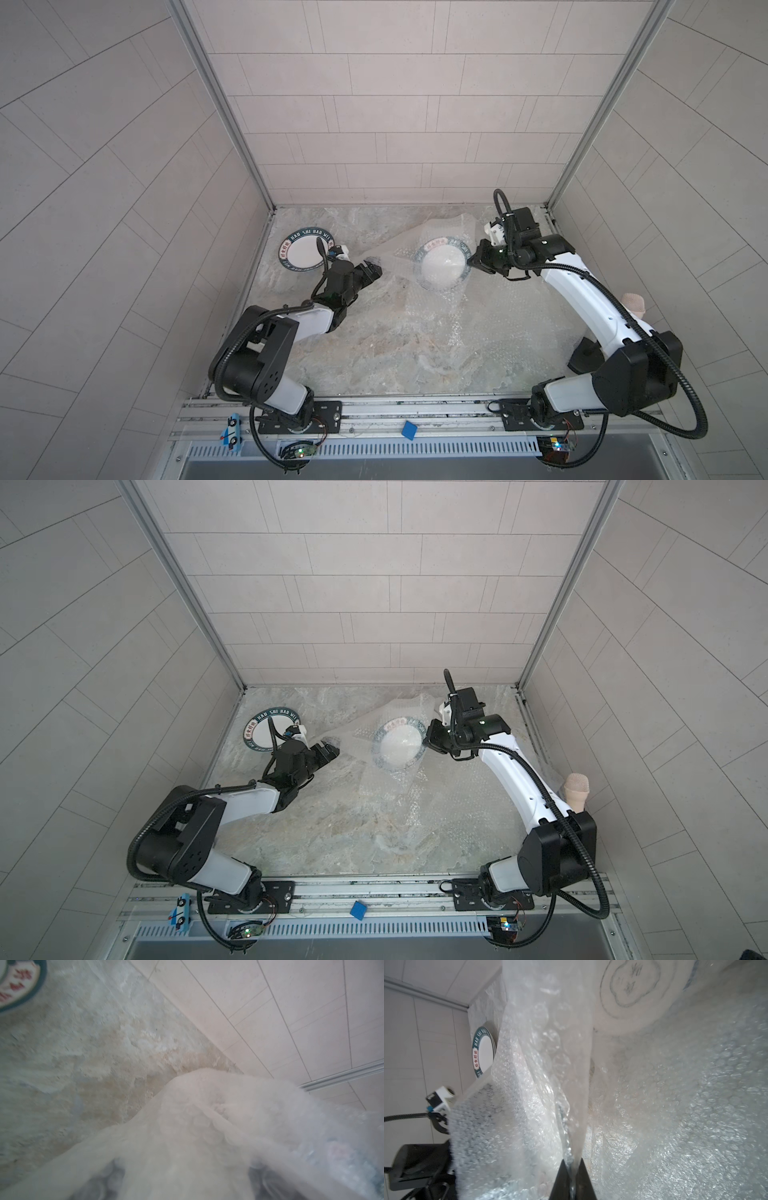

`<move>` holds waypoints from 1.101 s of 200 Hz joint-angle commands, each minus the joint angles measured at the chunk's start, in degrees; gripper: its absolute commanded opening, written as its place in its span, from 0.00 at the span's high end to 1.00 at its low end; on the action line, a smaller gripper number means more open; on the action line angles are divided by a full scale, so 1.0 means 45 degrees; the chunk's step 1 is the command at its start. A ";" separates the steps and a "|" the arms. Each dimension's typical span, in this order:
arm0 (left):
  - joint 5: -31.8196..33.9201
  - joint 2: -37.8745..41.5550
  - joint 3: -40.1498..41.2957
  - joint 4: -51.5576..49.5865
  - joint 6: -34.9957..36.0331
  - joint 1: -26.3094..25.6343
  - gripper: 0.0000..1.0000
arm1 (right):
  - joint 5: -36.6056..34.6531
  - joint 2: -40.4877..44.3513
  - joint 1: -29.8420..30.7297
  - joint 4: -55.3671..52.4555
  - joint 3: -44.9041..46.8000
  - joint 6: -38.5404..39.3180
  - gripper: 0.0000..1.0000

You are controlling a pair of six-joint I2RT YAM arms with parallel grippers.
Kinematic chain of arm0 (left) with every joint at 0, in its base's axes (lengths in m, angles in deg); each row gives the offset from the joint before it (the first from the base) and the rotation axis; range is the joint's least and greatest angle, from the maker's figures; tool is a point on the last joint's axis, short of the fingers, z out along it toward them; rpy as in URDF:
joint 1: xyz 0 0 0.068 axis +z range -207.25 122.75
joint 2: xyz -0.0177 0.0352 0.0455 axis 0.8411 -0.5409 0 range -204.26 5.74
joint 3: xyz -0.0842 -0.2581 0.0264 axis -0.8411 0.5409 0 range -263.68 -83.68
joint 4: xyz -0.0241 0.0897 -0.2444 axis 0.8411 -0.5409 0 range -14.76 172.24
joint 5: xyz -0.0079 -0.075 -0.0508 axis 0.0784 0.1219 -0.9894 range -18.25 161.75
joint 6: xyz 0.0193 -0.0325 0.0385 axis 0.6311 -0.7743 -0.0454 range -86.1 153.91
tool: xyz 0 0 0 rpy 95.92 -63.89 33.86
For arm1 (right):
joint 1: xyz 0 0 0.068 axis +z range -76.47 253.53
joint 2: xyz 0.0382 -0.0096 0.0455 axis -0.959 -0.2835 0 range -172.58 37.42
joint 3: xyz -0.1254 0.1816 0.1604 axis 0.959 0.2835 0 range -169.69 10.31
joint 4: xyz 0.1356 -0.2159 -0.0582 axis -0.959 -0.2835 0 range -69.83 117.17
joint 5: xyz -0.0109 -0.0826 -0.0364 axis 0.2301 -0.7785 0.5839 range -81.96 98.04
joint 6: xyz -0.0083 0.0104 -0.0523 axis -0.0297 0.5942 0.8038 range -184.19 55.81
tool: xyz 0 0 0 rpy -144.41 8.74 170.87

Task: Unpack dinner plates from bubble wrap
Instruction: Unwrap the bubble wrap at the center of the board.

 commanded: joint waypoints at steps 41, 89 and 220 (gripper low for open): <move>0.0326 0.3962 0.0623 -0.1878 0.1031 0.0175 0.02 | -0.0133 -0.1634 0.1798 0.2649 0.0937 0.1067 1.00; 0.0821 0.6687 0.1443 -0.4524 0.1777 0.0186 0.02 | 0.0569 -0.3556 0.2558 0.4596 0.0918 0.0726 1.00; -0.2236 0.6647 -0.0476 -1.2651 -0.1076 0.2625 0.00 | 0.0745 -0.5776 0.2687 0.5709 0.1087 0.1114 0.99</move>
